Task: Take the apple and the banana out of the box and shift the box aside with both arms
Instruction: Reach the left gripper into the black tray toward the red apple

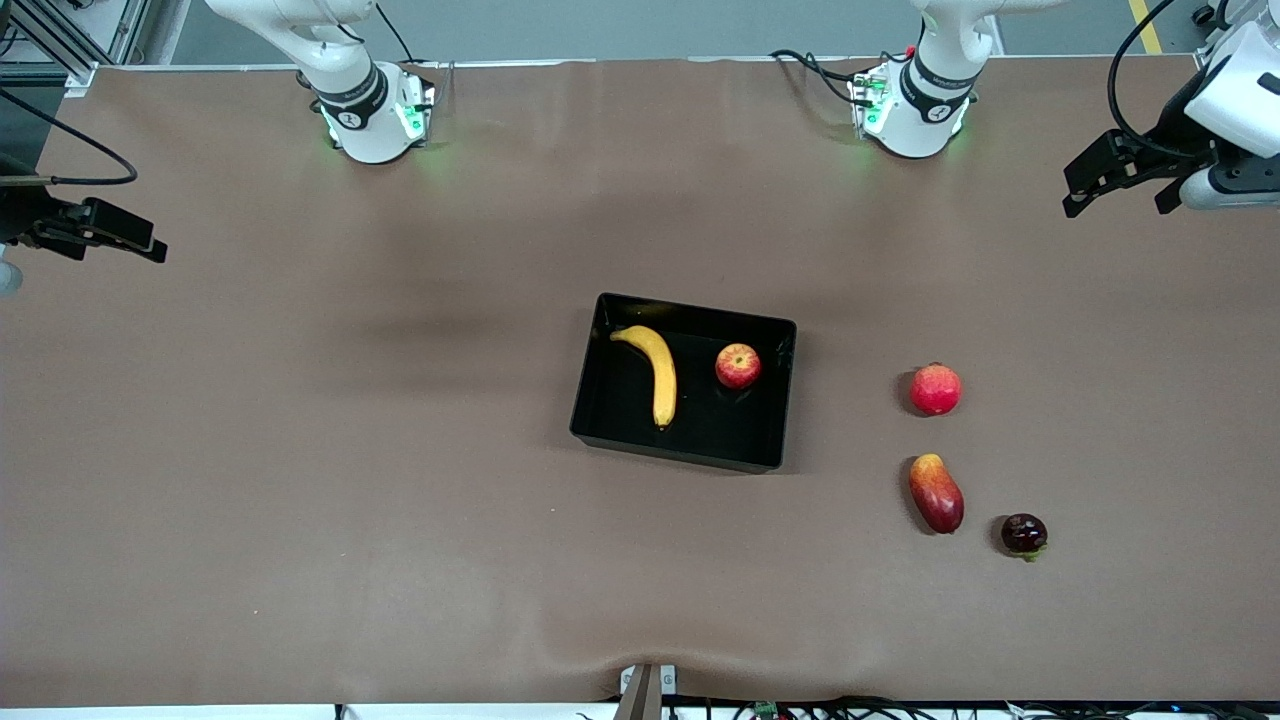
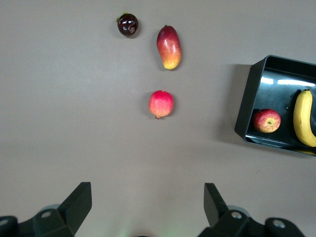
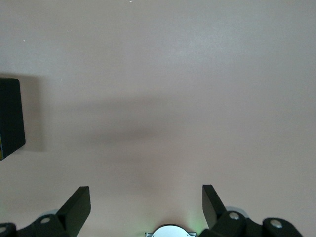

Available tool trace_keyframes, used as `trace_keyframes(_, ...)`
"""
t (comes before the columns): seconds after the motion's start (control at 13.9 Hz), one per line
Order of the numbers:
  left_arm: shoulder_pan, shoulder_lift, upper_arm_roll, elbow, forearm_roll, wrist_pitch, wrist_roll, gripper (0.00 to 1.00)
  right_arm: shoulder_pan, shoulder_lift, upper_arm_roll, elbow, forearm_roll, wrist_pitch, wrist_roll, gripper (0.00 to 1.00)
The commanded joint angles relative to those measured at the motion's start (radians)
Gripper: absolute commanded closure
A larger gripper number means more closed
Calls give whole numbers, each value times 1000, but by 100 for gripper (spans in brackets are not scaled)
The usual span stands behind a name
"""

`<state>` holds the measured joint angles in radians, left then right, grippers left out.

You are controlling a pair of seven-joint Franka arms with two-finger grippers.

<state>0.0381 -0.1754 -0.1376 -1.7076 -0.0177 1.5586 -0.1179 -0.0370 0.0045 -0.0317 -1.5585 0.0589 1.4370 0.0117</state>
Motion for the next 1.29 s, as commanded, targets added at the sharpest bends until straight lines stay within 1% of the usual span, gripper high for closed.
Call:
trace_keyframes(0.0, 5, 19, 0, 36, -21, -25, 15, 0, -7, -6, 9, 2, 7, -7, 13, 0)
trace_keyframes(0.14, 2, 37, 0, 37, -16, -25, 9, 0, -9, -6, 7, 2, 5, -10, 13, 0)
trace_keyframes(0.22, -6, 53, -11, 46, -7, -25, -2, 0, -9, -8, 7, 2, 5, -10, 13, 0)
trace_keyframes(0.29, -12, 86, -17, 68, -4, -25, -3, 0, -9, -6, 7, 2, 5, -10, 13, 0)
trace_keyframes(0.36, -11, 137, -42, 101, -2, -25, -3, 0, -9, -6, 7, 2, 5, -10, 13, 0)
trace_keyframes(0.43, -11, 167, -63, 108, -4, -25, -18, 0, -9, -6, 7, 2, 5, -10, 13, 0)
trace_keyframes(0.5, -14, 198, -80, 109, -4, -23, -63, 0, -9, -8, 7, 2, 5, -10, 13, 0)
trace_keyframes(0.65, -33, 282, -140, 120, -2, -2, -181, 0, -9, -8, 7, 2, 5, -12, 13, 0)
trace_keyframes(0.79, -92, 355, -166, 112, -4, 84, -326, 0, -9, -8, 7, 2, 4, -13, 13, 0)
trace_keyframes(0.93, -182, 434, -168, 114, 13, 176, -487, 0, -9, -8, 7, 2, 1, -13, 13, 0)
trace_keyframes(1.0, -225, 476, -169, 112, 43, 226, -556, 0, -9, -8, 7, 2, 1, -15, 13, 0)
trace_keyframes(1.22, -309, 579, -169, 106, 67, 349, -719, 0, -9, -8, 7, 2, 1, -15, 13, 0)
